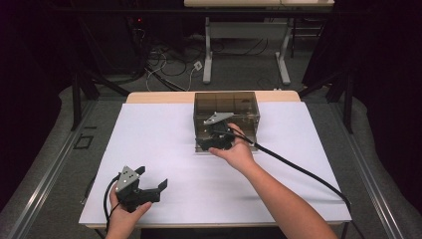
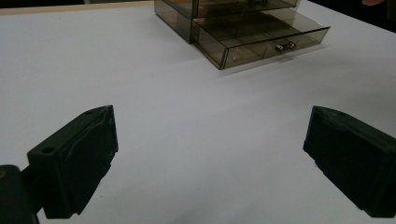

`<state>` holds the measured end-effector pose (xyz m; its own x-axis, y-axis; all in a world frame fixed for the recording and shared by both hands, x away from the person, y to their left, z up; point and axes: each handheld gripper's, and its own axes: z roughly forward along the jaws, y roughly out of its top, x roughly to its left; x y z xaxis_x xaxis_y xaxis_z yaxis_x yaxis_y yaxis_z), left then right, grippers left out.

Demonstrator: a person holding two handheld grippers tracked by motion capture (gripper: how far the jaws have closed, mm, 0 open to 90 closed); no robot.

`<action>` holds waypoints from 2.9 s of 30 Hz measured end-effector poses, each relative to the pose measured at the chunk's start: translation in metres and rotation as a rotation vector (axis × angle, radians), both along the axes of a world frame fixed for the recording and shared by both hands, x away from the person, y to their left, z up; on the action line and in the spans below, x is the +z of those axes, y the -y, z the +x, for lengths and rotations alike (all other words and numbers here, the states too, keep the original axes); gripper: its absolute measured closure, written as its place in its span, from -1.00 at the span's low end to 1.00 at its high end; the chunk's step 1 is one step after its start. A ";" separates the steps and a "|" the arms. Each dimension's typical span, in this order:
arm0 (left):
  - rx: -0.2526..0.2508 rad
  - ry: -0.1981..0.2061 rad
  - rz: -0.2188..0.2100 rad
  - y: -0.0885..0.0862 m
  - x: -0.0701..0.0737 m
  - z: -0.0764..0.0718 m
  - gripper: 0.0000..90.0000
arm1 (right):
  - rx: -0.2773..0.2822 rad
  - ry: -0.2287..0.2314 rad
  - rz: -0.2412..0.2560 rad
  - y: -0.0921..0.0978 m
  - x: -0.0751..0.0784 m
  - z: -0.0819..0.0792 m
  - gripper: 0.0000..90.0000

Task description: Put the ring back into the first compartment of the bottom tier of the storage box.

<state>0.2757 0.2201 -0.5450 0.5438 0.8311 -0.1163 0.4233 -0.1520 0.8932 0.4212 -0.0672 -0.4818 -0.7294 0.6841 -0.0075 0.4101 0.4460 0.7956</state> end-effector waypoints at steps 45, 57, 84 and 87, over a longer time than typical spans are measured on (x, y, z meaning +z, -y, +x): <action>0.002 -0.003 -0.003 0.001 0.000 0.000 -0.94 | 0.002 -0.050 0.011 0.040 -0.016 -0.032 0.91; 0.006 -0.006 -0.005 0.001 -0.001 -0.001 -0.94 | -0.014 -0.073 0.011 0.055 -0.023 -0.038 1.00; 0.010 -0.003 0.006 -0.001 -0.001 -0.002 -0.94 | -0.072 -0.095 0.024 0.093 -0.040 -0.041 1.00; 0.011 -0.003 0.006 -0.001 0.000 -0.003 -0.94 | -0.085 -0.088 0.026 0.095 -0.044 -0.041 1.00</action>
<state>0.2731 0.2210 -0.5455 0.5343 0.8377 -0.1130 0.4278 -0.1526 0.8909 0.3801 -0.1619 -0.5259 -0.6657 0.7427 0.0725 0.5146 0.3866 0.7653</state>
